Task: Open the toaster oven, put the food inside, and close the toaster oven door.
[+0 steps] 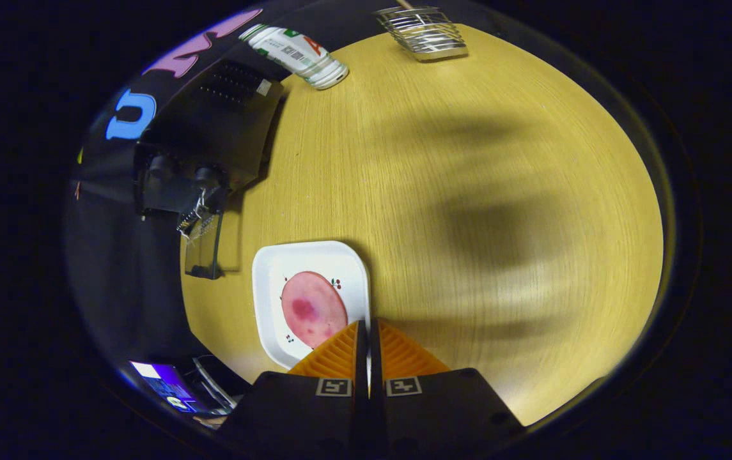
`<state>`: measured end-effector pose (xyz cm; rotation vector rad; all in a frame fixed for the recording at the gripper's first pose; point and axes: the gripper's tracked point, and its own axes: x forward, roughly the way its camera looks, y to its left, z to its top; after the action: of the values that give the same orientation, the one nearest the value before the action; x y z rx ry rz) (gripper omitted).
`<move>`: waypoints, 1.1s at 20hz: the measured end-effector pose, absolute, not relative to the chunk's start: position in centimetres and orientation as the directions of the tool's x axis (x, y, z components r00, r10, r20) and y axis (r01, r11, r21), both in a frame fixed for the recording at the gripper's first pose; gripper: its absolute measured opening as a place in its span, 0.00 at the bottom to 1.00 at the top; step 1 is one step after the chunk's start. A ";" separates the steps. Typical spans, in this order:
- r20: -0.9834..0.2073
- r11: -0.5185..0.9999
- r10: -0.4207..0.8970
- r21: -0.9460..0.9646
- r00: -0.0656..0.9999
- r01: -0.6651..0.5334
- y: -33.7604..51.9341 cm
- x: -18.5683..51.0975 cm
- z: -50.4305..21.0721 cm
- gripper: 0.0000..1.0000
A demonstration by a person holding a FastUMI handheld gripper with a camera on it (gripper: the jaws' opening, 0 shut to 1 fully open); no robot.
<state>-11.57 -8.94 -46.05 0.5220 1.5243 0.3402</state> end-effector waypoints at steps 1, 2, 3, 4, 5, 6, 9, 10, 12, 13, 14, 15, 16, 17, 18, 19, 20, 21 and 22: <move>-0.842 0.832 0.537 0.539 0.052 0.130 -9.0 -11.7 -45.8 0.05; -0.835 0.823 0.545 0.549 0.072 0.144 -9.1 -11.9 -45.4 0.05; -0.829 0.814 0.553 0.559 0.086 0.160 -9.0 -12.1 -45.1 0.05; -0.823 0.804 0.560 0.568 0.096 0.176 -8.8 -12.3 -44.7 0.05; -0.819 0.798 0.563 0.573 0.108 0.187 -8.5 -12.5 -44.2 0.05; -0.814 0.789 0.569 0.581 0.122 0.198 -8.1 -12.7 -43.6 0.05; -0.793 0.756 0.586 0.609 0.166 0.239 -6.5 -13.1 -41.4 0.05; -0.785 0.743 0.591 0.619 0.183 0.256 -5.8 -13.3 -40.5 0.05; -0.776 0.726 0.597 0.631 0.206 0.273 -4.4 -13.8 -39.0 0.05; -0.771 0.719 0.599 0.637 0.217 0.278 -3.5 -14.1 -38.3 0.05; -0.768 0.715 0.598 0.640 0.230 0.280 -2.6 -14.5 -37.5 0.05; -0.764 0.709 0.598 0.645 0.241 0.285 -1.5 -14.9 -36.8 0.05; -0.759 0.699 0.600 0.651 0.252 0.296 -0.4 -15.2 -36.2 0.05; -0.751 0.684 0.605 0.660 0.262 0.312 0.7 -15.6 -35.6 0.05; -0.744 0.668 0.610 0.668 0.272 0.328 2.1 -16.1 -35.1 0.05; -0.740 0.656 0.613 0.673 0.279 0.343 3.3 -16.5 -34.7 0.05; -0.738 0.647 0.612 0.674 0.285 0.356 4.4 -16.8 -34.4 0.05; -0.740 0.642 0.607 0.672 0.289 0.369 5.5 -17.0 -34.3 0.05; -0.741 0.636 0.603 0.670 0.295 0.383 6.5 -17.3 -34.2 0.05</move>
<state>-17.26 6.51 -34.25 0.9384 1.3172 0.1789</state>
